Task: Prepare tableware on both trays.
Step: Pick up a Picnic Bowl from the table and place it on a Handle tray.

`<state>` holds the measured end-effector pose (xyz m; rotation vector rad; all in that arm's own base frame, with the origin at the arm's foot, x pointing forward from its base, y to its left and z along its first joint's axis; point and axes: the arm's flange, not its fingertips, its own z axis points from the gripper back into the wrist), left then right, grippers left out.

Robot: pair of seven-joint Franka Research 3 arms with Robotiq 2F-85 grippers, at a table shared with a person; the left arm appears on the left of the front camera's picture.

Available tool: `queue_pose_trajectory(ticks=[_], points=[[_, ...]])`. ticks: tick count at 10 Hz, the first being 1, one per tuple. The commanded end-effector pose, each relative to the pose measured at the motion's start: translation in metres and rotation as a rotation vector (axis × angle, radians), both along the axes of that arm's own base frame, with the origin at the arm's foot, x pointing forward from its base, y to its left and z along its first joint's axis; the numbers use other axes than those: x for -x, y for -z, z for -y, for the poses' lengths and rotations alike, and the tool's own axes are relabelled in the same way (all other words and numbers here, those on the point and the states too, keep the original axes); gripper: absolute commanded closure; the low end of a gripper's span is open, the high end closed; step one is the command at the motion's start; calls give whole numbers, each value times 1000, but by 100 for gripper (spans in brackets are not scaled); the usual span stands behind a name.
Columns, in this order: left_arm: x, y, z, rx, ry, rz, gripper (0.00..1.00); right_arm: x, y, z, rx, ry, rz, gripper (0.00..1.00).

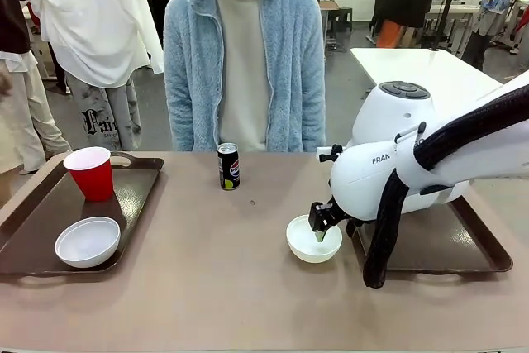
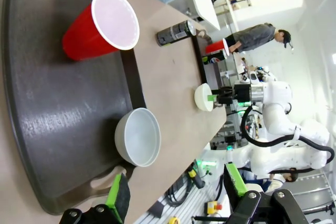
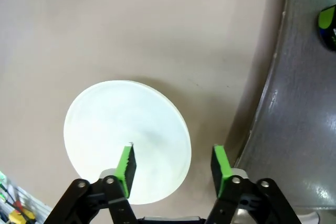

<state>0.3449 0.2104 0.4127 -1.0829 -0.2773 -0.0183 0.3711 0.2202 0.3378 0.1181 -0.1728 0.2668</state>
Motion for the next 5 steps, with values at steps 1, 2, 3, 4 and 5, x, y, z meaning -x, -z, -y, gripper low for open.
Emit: queue_pose_trajectory(ticks=[1,2,3,4,5], points=[[1,-2,0,14,1,22,5,20,9,13,-32,-16,3,100],[1,-2,0,14,1,22,5,20,9,14,-30,-15,1,100],[1,-2,0,14,1,22,5,20,9,13,-31,-13,1,87],[1,-2,0,14,1,22,5,19,9,13,-33,-11,1,97],[1,-2,0,14,1,22,5,19,9,13,-33,-10,5,100]])
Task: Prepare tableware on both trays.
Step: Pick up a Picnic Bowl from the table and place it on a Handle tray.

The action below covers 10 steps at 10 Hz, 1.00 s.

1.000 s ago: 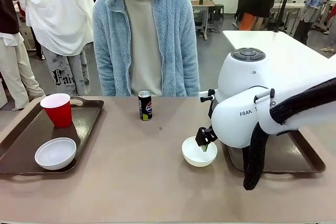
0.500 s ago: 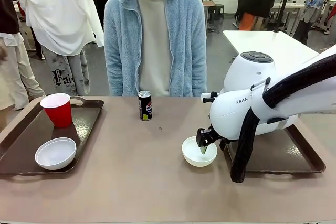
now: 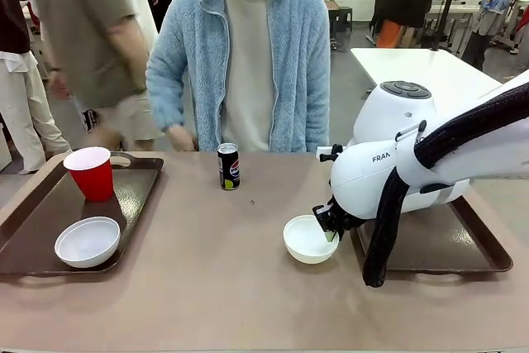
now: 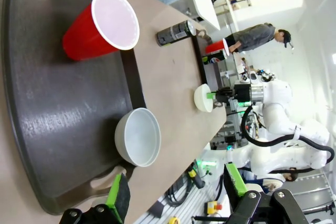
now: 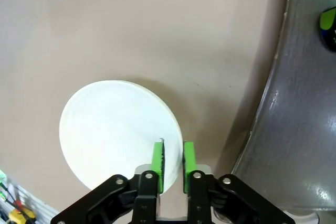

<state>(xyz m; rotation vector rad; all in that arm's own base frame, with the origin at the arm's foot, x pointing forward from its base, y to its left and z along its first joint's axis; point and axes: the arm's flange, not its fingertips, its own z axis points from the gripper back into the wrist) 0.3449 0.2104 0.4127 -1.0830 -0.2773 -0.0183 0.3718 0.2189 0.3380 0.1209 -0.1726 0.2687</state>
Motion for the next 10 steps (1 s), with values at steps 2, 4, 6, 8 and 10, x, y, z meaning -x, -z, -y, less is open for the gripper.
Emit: queue_pose_trajectory(ticks=[2,4,6,8,10], points=[[1,-2,0,14,1,22,5,25,-4,14,-38,-17,24,100],[1,-2,0,14,1,22,5,47,-47,36,-84,-27,-42,100],[1,-2,0,14,1,22,5,65,-94,70,-114,-8,-32,100],[1,-2,0,14,1,22,5,63,-119,116,-129,68,-1,100],[1,-2,0,14,1,22,5,56,-123,168,-102,151,10,100]])
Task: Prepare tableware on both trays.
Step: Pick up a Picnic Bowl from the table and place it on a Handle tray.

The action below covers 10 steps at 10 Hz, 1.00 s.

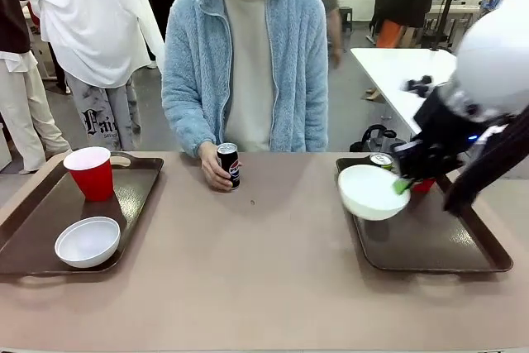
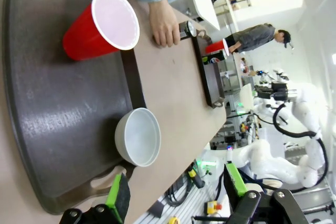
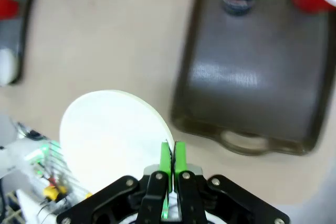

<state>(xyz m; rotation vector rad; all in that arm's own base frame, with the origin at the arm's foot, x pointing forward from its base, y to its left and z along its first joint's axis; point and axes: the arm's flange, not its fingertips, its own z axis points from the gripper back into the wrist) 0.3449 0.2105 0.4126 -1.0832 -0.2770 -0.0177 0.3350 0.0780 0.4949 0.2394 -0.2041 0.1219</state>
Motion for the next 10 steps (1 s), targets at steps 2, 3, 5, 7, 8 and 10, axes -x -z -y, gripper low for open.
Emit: queue_pose_trajectory(ticks=[2,3,5,7,8,10], points=[[1,-2,0,14,1,22,5,12,30,69,81,76,-1,100],[1,-2,0,14,1,22,5,9,32,83,100,98,-10,100],[1,-2,0,14,1,22,5,4,51,89,121,117,-24,100],[1,-2,0,14,1,22,5,2,94,78,118,114,-48,100],[1,-2,0,14,1,22,5,2,113,76,145,115,-32,100],[1,-2,0,14,1,22,5,-6,142,74,165,134,49,100]])
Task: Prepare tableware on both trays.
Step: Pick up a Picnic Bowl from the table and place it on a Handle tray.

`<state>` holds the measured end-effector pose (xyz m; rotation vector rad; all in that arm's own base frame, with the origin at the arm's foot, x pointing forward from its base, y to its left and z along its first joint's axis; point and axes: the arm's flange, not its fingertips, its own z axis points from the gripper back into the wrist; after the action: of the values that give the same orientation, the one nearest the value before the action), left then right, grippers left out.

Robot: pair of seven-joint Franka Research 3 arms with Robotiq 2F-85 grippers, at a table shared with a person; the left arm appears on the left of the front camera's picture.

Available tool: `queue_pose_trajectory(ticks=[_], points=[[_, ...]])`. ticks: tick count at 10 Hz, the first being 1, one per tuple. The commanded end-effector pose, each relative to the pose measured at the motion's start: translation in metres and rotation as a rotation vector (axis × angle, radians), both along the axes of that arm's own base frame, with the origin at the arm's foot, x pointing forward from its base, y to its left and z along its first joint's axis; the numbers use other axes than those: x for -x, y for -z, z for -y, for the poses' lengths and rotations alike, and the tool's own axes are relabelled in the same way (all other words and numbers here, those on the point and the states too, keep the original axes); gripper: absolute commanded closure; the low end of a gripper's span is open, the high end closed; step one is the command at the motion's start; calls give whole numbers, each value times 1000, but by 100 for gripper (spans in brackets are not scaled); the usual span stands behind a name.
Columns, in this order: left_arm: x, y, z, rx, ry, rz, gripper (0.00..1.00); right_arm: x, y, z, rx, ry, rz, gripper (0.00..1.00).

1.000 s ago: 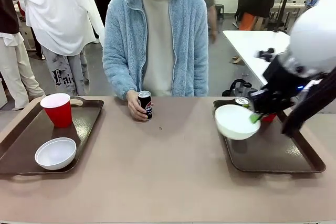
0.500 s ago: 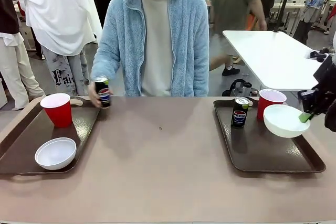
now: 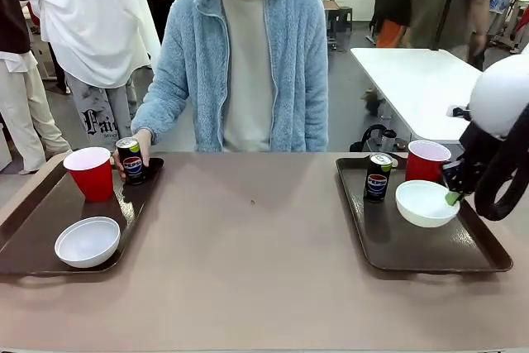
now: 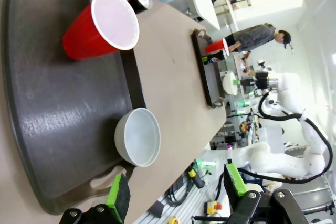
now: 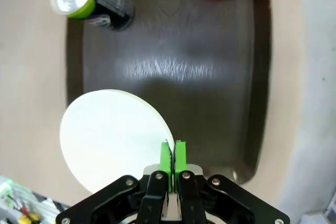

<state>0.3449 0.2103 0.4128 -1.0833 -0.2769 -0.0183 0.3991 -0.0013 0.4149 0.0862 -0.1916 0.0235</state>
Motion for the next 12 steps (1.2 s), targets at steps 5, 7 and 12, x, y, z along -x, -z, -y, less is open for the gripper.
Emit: queue_pose_trajectory(ticks=[5,7,12], points=[[1,-2,0,14,1,22,5,52,119,4,-14,9,182,100],[1,-2,0,14,1,22,5,61,125,7,-39,-6,135,100],[1,-2,0,14,1,22,5,73,94,4,-39,4,102,0]])
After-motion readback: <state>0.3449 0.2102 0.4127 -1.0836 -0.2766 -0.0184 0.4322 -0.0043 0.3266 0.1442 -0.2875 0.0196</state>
